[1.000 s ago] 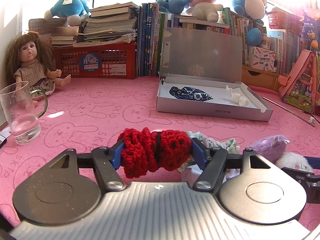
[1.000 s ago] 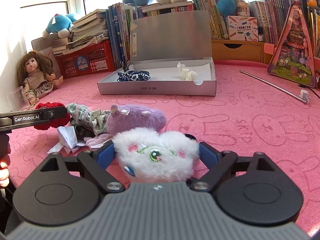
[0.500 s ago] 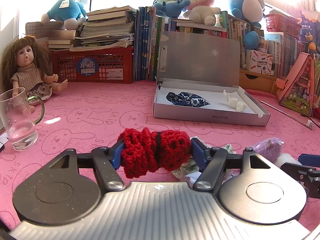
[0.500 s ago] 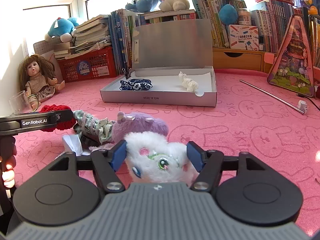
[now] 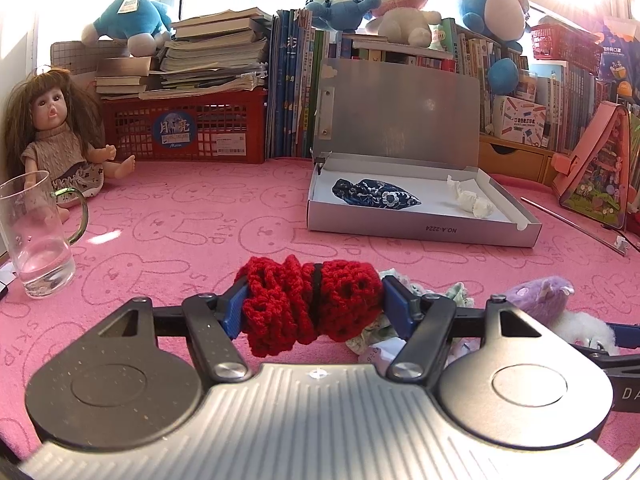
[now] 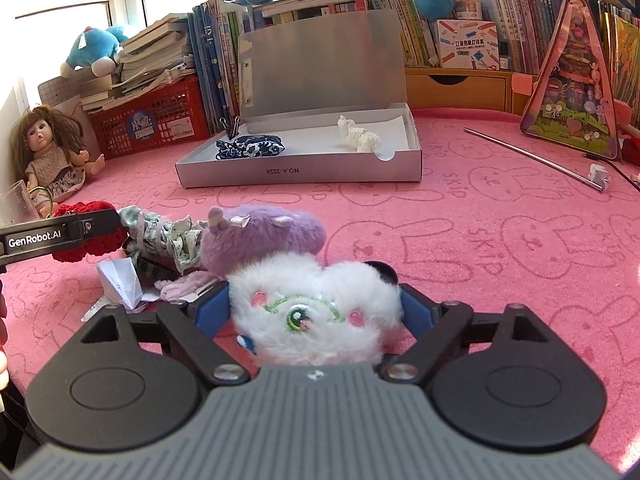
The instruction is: Organize objects
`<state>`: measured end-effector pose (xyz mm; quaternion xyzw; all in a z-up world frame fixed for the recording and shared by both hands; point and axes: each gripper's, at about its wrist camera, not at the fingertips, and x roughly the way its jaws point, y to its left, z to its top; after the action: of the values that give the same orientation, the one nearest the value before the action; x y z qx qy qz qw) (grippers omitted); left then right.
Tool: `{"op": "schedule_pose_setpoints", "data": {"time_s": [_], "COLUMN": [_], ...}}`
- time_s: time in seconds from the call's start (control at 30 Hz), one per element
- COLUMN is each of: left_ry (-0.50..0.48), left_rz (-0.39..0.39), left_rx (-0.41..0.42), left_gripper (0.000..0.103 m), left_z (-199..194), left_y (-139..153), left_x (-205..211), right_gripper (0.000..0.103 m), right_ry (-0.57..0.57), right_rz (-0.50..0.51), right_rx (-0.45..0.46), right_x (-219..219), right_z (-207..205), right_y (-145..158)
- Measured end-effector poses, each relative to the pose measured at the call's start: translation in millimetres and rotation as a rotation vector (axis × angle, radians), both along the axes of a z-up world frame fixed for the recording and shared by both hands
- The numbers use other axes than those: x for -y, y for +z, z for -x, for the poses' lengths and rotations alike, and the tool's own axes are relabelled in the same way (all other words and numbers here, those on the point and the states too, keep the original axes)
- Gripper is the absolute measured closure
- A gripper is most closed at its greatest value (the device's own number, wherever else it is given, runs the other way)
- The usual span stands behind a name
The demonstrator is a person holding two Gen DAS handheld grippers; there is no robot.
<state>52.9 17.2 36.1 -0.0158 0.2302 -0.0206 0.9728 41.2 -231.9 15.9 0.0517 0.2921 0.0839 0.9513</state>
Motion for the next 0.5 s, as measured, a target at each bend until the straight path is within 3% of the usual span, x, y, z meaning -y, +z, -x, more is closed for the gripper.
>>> {"op": "schedule_pose_setpoints", "data": {"time_s": [0.13,0.5], "left_ry": [-0.002,-0.026], "left_rz": [0.0,0.016], "left_rx": [0.001,0.013], "left_gripper": [0.03,0.031], "left_z": [0,-10], "left_y": [1,12], "left_x": [0,-1], "right_gripper": [0.022,0.023], "right_ry": [-0.001,-0.022], "right_rz": [-0.007,-0.022], "right_rx": [-0.005,0.059], "right_x": [1,13], "right_z": [1,3], "right_y": [3,28]}}
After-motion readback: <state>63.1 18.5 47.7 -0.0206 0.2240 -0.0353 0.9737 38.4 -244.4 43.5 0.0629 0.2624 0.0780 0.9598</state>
